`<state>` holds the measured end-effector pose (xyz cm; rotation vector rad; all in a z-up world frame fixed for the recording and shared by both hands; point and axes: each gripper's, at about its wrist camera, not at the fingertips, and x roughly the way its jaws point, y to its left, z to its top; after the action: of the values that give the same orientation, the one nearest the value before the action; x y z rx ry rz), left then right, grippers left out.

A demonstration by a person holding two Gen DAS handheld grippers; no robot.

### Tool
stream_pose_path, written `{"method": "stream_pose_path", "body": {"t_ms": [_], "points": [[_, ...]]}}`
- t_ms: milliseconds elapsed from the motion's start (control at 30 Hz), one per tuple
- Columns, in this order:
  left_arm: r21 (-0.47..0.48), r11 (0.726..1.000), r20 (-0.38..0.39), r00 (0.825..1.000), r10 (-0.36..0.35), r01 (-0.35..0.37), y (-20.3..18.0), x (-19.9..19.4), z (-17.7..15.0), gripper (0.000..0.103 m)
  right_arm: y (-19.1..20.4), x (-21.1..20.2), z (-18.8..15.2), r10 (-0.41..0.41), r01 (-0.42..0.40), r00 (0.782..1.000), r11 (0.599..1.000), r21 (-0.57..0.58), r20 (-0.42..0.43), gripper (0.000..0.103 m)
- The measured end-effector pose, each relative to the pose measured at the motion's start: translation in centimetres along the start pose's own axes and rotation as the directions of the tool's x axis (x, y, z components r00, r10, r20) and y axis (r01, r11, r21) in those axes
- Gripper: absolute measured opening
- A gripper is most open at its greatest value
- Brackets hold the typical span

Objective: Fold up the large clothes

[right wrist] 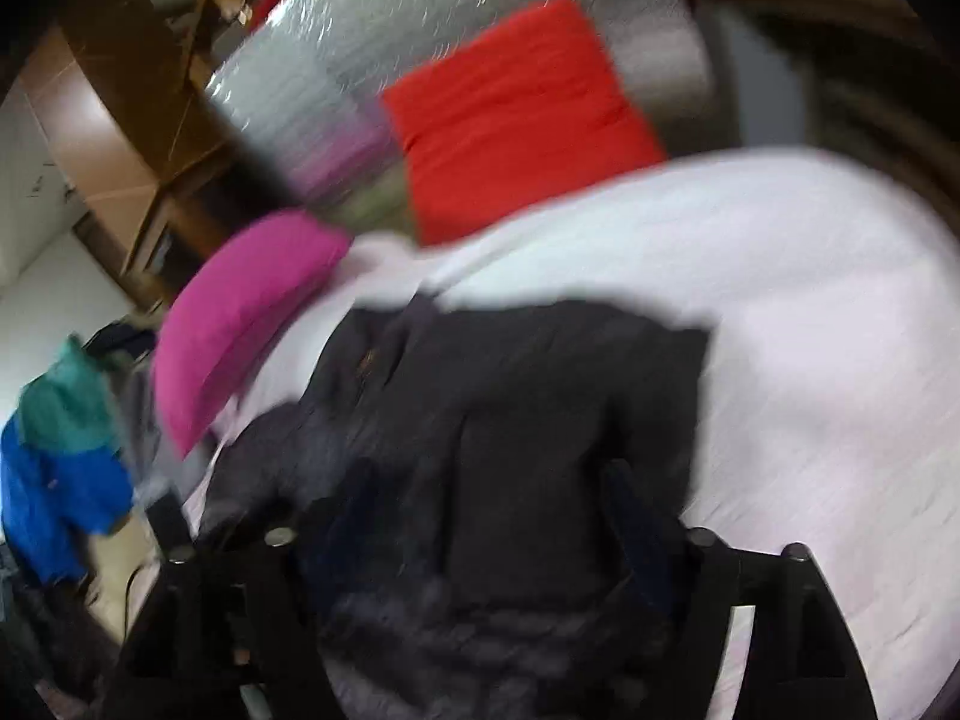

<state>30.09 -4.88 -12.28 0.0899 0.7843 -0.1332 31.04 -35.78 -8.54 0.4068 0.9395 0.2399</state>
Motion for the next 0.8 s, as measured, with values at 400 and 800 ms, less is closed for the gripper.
{"method": "stream_pose_path", "body": {"t_ms": [400, 800], "points": [[-0.025, 1.000, -0.029, 1.000, -0.005, 0.004, 3.7, -11.4, -2.4, 0.070, 1.1, -10.4, -9.1, -0.023, 0.027, 0.992, 0.999, -0.032, 0.127, 0.079], [-0.161, 0.983, -0.117, 0.990, 0.073, -0.091, 9.4, -21.1, -13.3, 0.072, -4.8, -18.6, -25.4, -0.041, 0.031, 0.997, 0.989, 0.147, 0.064, 0.081]]}}
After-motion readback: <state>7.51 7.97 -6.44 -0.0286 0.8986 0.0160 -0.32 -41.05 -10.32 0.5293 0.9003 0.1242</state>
